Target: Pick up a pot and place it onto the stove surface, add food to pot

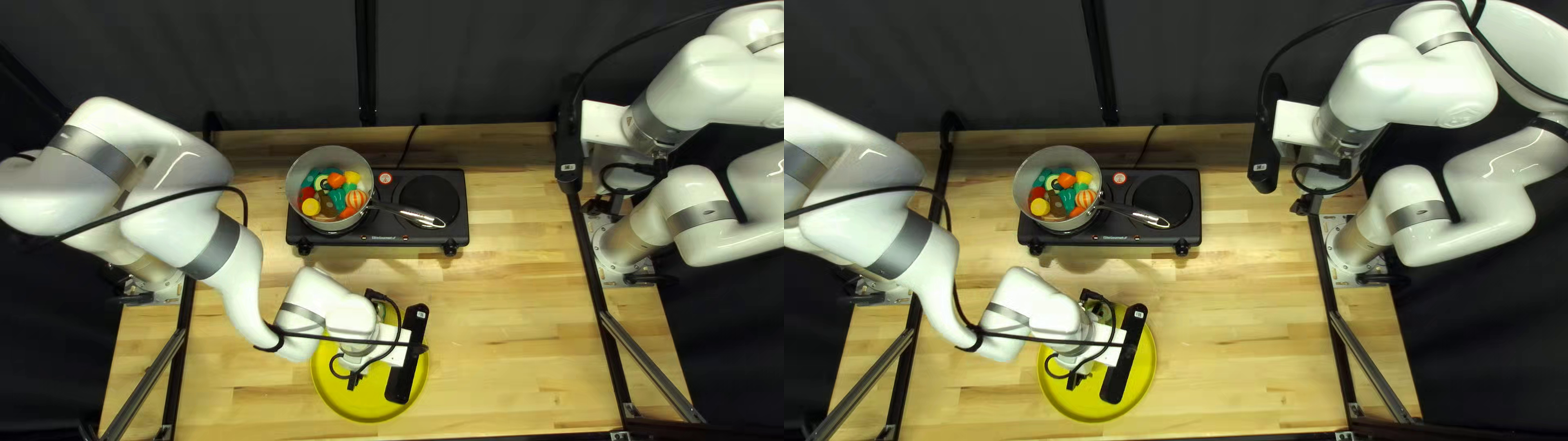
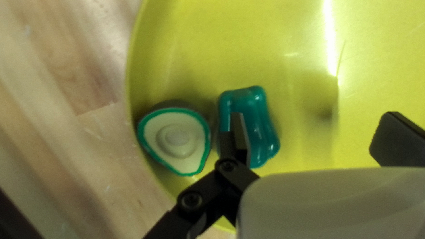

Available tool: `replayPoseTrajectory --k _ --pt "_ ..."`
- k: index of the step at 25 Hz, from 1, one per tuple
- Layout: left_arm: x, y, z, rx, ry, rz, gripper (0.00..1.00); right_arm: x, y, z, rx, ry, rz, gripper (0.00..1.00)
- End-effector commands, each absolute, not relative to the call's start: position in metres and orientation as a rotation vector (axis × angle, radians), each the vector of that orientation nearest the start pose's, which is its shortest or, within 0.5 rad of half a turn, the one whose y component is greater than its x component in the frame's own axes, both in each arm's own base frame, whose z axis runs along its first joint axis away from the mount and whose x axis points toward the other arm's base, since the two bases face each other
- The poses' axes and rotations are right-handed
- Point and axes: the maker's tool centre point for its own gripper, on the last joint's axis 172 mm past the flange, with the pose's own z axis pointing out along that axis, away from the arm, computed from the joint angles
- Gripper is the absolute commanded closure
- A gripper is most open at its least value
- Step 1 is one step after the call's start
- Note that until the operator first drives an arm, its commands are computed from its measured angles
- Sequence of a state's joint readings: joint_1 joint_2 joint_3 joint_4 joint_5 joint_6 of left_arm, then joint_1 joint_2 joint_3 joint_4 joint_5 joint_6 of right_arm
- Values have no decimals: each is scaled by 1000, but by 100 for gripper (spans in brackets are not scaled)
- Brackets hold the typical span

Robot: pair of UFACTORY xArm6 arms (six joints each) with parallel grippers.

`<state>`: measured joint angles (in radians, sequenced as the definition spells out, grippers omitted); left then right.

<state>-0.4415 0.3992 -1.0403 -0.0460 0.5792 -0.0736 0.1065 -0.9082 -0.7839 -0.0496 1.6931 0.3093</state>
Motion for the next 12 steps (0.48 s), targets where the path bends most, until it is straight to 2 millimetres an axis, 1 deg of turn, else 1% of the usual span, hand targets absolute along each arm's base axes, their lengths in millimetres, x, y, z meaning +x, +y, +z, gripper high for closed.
replayPoseTrajectory --k 1,4,12 --pt "466 -219 13 -3123 522 -74 0 215 9 334 -3173 332 -15 0" --pt "467 -217 10 -3108 522 -68 0 215 9 334 -3173 332 -15 0" --pt "463 -216 10 -3086 501 -44 0 215 9 334 -3173 332 -15 0"
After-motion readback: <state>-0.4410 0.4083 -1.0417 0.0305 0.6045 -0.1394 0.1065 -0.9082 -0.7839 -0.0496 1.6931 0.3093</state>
